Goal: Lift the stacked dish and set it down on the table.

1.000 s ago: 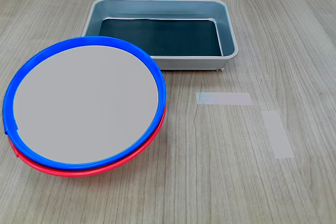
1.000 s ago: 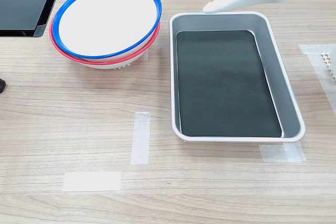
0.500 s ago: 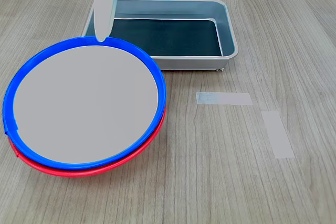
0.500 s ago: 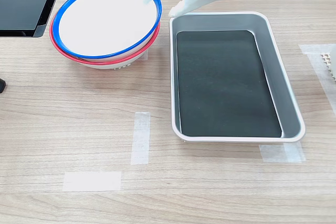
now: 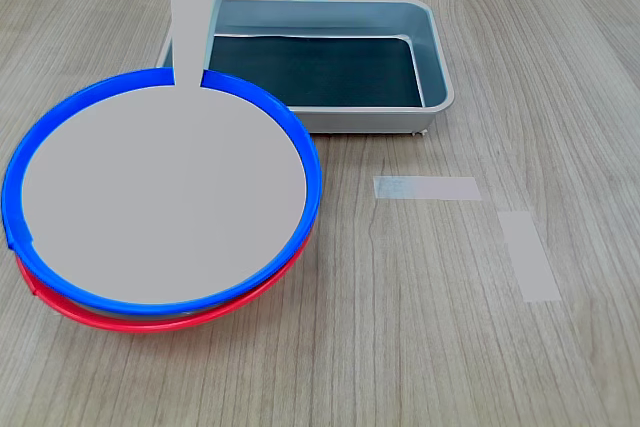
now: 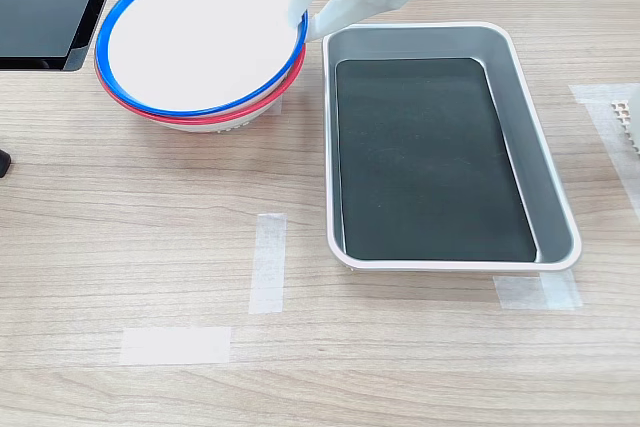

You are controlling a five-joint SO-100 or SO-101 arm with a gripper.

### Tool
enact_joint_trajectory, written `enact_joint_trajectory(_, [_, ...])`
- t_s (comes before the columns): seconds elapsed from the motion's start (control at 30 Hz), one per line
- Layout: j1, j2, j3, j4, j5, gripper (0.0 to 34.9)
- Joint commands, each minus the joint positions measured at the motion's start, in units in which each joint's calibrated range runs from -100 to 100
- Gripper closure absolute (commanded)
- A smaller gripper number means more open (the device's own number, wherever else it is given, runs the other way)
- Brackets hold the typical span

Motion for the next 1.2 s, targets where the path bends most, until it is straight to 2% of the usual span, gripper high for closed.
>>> enact_joint_trajectory(0.0, [-0.3,-1.6,-3.3,-0.1,0.0,34.7])
enact_joint_trajectory(0.2, [0.1,-5.5,-5.2,2.6,-0.7,34.7])
enact_joint_trajectory(0.33, [-2.0,-7.8,-8.2,6.4,-1.9,34.8])
enact_joint_trajectory(0.67, [-16.2,-6.4,-19.9,18.6,-5.1,34.8])
enact_joint_trajectory(0.8, [-20.9,-3.2,-20.3,18.7,-6.0,34.8])
enact_joint_trajectory(1.17, [-27.1,6.2,-19.8,13.4,-6.4,34.8])
